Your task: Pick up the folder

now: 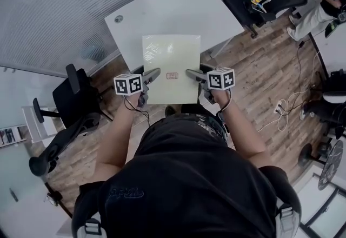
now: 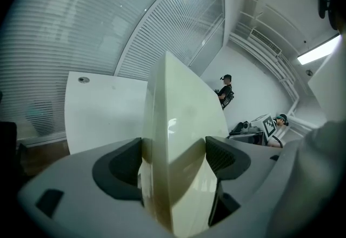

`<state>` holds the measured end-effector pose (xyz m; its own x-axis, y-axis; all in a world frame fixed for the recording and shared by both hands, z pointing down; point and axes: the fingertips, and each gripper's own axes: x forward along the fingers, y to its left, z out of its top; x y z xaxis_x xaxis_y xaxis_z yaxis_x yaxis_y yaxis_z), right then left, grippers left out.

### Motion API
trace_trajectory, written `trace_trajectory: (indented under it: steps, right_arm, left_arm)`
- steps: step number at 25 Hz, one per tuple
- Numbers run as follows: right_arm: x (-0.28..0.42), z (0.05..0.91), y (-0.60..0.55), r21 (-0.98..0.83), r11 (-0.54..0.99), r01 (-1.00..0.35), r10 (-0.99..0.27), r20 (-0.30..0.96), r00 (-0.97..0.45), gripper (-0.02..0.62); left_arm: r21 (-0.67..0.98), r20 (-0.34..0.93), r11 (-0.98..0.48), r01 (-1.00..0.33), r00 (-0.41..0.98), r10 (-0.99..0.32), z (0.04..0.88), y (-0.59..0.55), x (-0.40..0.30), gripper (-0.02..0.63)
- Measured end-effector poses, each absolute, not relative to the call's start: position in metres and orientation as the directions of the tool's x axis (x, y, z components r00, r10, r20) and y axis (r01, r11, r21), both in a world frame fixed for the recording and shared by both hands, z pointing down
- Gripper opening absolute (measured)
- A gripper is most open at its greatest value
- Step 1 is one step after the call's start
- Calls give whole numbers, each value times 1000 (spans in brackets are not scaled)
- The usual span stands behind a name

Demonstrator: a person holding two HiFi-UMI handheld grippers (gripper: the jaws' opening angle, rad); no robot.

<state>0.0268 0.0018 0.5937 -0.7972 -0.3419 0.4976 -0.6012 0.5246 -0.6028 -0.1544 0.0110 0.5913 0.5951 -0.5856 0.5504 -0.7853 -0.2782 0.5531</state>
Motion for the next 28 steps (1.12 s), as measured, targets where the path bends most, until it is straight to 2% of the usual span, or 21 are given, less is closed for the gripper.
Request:
trace_trajectory:
  steps: [8,28]
  right_arm:
    - [41,586,25,-585,542,-603,-346,499,-795,327]
    - [152,575,80,-564,630,-534,-254,500,-828,325]
  left_arm:
    - [540,547,-282,-793,585,-599,582,36,-140,371]
    - [538,540,-193,-820,512,-668,570,114,-24,371]
